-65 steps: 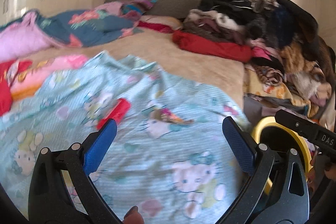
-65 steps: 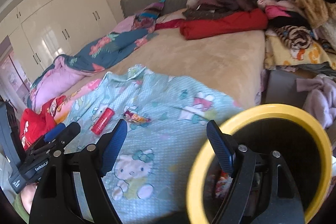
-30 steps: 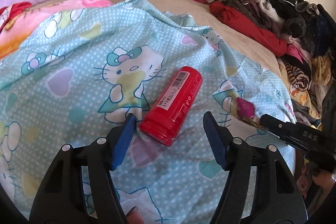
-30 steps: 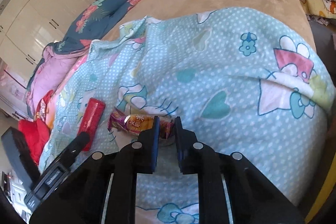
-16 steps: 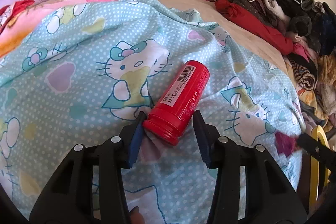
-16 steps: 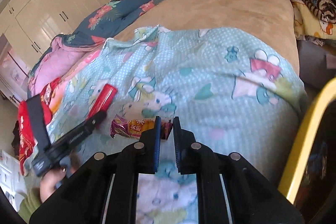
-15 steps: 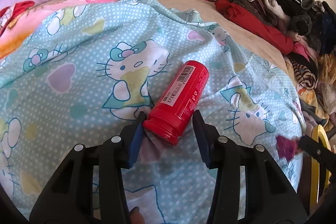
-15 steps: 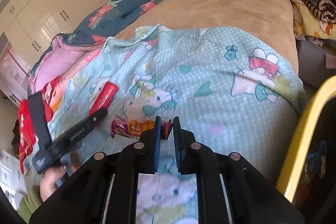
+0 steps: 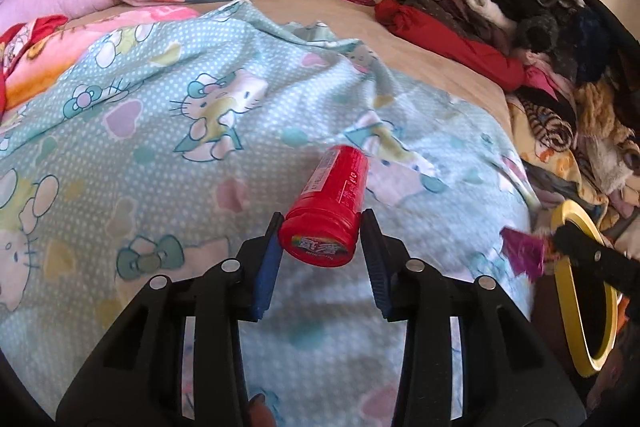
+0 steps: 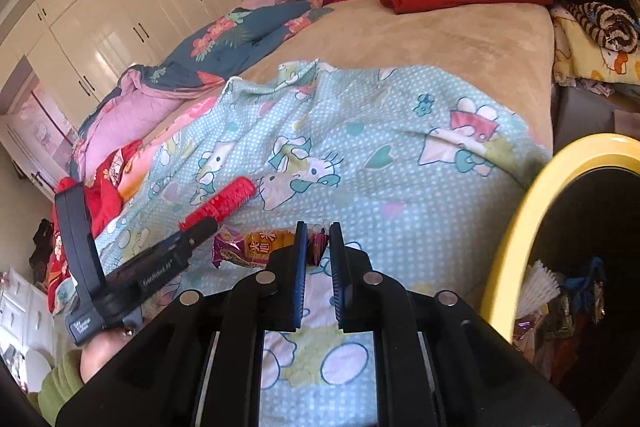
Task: Collect trash
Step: 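Close the left tool on the red can while the right tool grasps the orange wrapper, then carry the red can and orange wrapper over the bin and release both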
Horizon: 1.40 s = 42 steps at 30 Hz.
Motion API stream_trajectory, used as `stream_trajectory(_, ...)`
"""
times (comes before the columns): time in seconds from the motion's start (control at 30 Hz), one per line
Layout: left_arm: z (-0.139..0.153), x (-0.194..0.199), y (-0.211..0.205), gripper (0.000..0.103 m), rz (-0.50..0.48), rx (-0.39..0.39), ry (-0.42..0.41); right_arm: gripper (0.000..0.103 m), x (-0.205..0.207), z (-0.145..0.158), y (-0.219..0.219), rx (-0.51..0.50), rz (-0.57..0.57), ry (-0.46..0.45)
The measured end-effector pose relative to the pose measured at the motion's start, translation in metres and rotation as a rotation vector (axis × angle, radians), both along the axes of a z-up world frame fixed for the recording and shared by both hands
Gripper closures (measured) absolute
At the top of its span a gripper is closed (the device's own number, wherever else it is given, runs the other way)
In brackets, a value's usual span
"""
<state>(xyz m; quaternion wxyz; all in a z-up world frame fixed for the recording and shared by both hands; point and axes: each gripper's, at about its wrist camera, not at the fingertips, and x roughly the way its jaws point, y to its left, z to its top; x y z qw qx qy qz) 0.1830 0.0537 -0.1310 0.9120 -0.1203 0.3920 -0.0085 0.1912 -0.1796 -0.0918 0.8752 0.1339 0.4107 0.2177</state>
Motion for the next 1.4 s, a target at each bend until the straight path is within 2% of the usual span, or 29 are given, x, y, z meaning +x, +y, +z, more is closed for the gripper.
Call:
stream_trajectory(0.2,0.016,-0.013,-0.015,0.073,-0.018,0.008,-0.021,0.092,-0.012,0.013,-0.022,0.012,-0.028,-0.027)
stream_trajectory(0.5,0.051,-0.024,-0.042,0.075,-0.067,-0.022,-0.068,0.092,-0.030,0.032,-0.067,0.022,-0.086,-0.071)
stream_trajectory(0.7,0.077,-0.032,-0.079,0.075,-0.157,-0.054,-0.112,0.092,-0.038,0.038,-0.108,0.027,-0.156,-0.084)
stream_trajectory(0.9,0.090,-0.039,-0.122,0.075,-0.263,-0.098,-0.124,0.092,-0.047,0.038,-0.156,-0.008,-0.261,-0.091)
stream_trajectory(1.17,0.090,-0.046,-0.184,0.075,-0.400,-0.113,-0.103,0.092,-0.055,0.027,-0.206,-0.104,-0.349,-0.053)
stream_trajectory(1.27,0.085,-0.049,-0.207,0.075,-0.454,-0.114,-0.089,0.091,-0.059,0.021,-0.221,-0.095,-0.380,-0.025)
stream_trajectory(1.3,0.083,-0.050,-0.213,0.075,-0.466,-0.107,-0.088,0.088,-0.059,0.019,-0.225,-0.092,-0.383,-0.013)
stream_trajectory(1.37,0.078,-0.051,-0.229,0.075,-0.501,-0.090,-0.074,0.071,-0.063,0.019,-0.231,-0.106,-0.393,-0.004)
stream_trajectory(1.4,0.074,-0.052,-0.237,0.075,-0.519,-0.085,-0.067,0.057,-0.065,0.020,-0.234,-0.108,-0.394,-0.008)
